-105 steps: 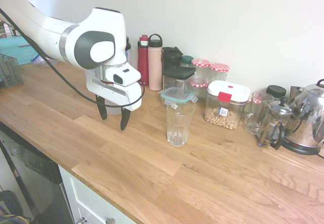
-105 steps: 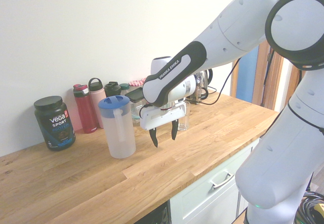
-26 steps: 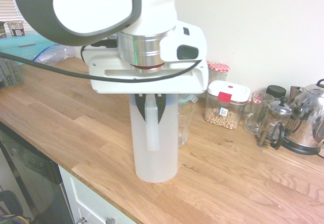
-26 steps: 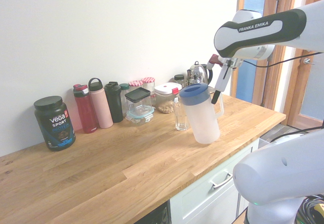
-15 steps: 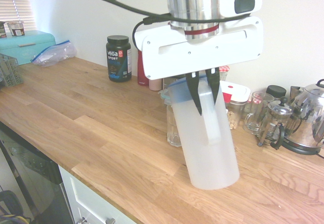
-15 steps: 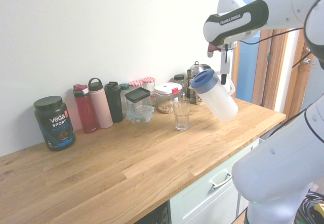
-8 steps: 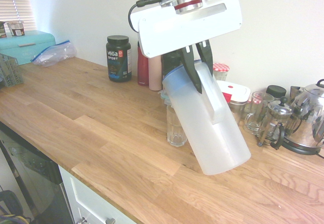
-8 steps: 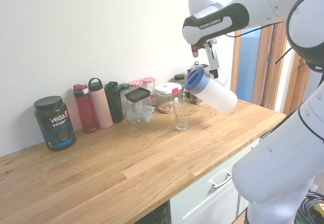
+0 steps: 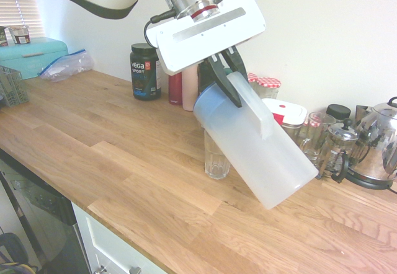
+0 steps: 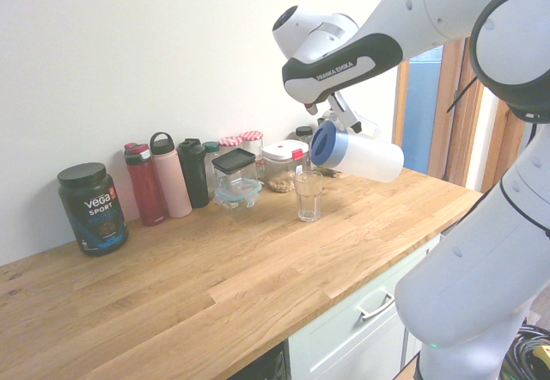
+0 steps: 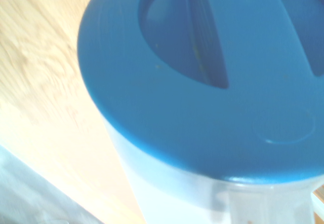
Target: Pour me some water
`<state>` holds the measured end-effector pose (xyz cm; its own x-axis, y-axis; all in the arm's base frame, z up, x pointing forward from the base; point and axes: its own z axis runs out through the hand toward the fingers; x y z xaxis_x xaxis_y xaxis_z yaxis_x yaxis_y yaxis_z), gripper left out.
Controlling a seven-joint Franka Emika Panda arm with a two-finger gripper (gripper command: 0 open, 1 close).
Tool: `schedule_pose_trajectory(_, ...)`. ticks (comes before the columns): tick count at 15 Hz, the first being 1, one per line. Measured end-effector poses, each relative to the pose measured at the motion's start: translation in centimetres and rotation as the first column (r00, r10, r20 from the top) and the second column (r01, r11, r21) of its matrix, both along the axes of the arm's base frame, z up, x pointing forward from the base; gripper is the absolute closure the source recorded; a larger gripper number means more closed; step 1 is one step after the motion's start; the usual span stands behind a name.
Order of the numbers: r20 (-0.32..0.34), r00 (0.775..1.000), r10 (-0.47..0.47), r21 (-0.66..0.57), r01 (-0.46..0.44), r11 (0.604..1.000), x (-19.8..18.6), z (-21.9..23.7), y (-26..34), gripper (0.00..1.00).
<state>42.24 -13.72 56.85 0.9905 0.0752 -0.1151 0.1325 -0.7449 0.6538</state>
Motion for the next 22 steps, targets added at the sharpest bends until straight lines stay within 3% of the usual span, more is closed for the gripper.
schedule_pose_trajectory(7, -0.066, 0.998, -0.003, -0.130, -0.006, 0.991, 2.8, -2.6, 2.0, 1.00)
schedule_pose_trajectory(12, -0.061, 0.998, -0.013, -0.126, 0.005, 0.992, 2.6, -2.5, 2.1, 1.00)
schedule_pose_trajectory(17, 0.078, 0.996, -0.039, 0.148, 0.027, 0.989, -1.2, 2.1, -2.3, 1.00)
schedule_pose_trajectory(19, 0.126, 0.991, -0.053, 0.268, 0.017, 0.963, -3.8, 3.5, -6.1, 1.00)
schedule_pose_trajectory(22, 0.191, 0.979, -0.071, 0.450, -0.023, 0.893, -6.2, 3.6, -10.4, 1.00)
